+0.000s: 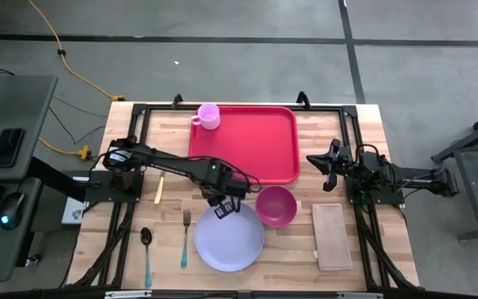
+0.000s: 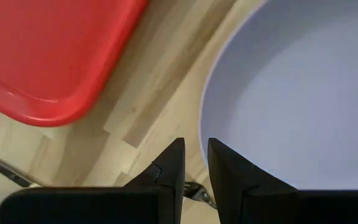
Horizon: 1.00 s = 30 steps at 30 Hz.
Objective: Set up tray
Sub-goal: Put the blue plate at the bottom of the pink mug on the orange serving tray
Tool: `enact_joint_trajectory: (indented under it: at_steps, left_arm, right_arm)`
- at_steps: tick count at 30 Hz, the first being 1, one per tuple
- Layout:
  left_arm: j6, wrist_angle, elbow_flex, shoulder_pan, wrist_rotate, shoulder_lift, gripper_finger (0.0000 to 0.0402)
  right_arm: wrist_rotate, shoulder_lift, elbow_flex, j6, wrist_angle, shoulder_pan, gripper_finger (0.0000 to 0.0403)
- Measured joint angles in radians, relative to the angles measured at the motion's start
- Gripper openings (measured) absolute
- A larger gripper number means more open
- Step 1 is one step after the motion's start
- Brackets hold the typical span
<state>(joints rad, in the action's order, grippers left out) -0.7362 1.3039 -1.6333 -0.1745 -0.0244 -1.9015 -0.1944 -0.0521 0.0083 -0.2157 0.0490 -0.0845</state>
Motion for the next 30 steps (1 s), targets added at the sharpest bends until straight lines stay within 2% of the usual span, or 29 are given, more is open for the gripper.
enact_joint_trajectory:
  at_steps: [10, 17, 23, 30]
  left_arm:
    - [0.007, -0.094, 0.136, 0.0, 0.062, 0.008, 0.0101]
    - [0.008, -0.111, 0.143, 0.0, 0.079, 0.008, 0.0101]
    - [0.071, -0.168, 0.143, -0.011, 0.177, 0.008, 0.0101]
    - [0.078, -0.177, 0.143, -0.016, 0.181, 0.008, 0.0101]
  right_arm:
    - [0.0, 0.0, 0.0, -0.001, 0.0, 0.0, 0.0]
    - [0.008, 0.0, 0.0, -0.009, -0.001, 0.0, 0.0]
    - [0.008, 0.0, 0.0, -0.011, -0.001, 0.0, 0.0]
    - [0.008, 0.0, 0.0, -0.011, -0.001, 0.0, 0.0]
